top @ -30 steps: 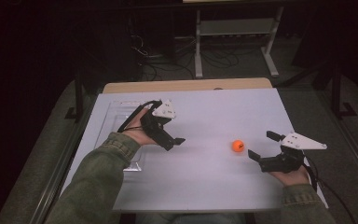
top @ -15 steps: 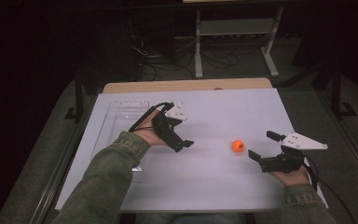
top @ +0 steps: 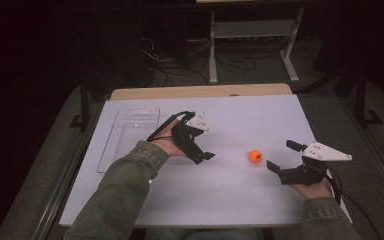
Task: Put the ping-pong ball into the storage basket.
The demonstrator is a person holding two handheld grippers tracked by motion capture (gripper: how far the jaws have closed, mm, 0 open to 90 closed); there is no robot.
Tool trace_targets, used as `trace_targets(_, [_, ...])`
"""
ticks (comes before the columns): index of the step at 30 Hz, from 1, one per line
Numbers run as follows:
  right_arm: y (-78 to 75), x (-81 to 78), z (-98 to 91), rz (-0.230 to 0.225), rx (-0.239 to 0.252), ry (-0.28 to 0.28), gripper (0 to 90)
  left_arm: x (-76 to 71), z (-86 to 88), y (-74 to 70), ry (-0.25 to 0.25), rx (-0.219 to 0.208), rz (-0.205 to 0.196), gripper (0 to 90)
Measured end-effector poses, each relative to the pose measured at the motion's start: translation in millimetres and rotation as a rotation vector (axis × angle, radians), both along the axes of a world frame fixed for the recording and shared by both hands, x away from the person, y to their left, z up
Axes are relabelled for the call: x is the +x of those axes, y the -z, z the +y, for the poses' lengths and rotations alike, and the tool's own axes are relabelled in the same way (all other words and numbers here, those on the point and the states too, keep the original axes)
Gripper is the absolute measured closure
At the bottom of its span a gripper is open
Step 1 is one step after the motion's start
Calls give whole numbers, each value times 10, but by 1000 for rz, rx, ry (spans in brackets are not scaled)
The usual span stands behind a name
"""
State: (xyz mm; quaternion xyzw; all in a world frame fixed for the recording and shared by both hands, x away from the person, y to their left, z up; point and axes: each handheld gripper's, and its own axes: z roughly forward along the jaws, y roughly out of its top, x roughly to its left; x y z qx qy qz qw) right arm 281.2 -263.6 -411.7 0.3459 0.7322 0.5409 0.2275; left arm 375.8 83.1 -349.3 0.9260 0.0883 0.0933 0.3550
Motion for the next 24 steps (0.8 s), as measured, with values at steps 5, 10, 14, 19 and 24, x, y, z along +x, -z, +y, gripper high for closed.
trace_targets(5, [0,-2,7,-1,0,-3,0,4,-55,14,9,8,0,0])
trace_targets(10, [-1,-1,4,-2,0,-3,0,12,-106,41,19,12,2,0])
trace_targets(14, [-1,-2,5,-2,-1,-2,0,18,-141,63,25,27,5,0])
trace_targets(19, [-2,-3,5,-1,-1,-3,0,31,-187,73,29,31,7,0])
trace_targets(24, [-2,-3,4,-1,0,-2,0,60,-248,67,40,48,13,0])
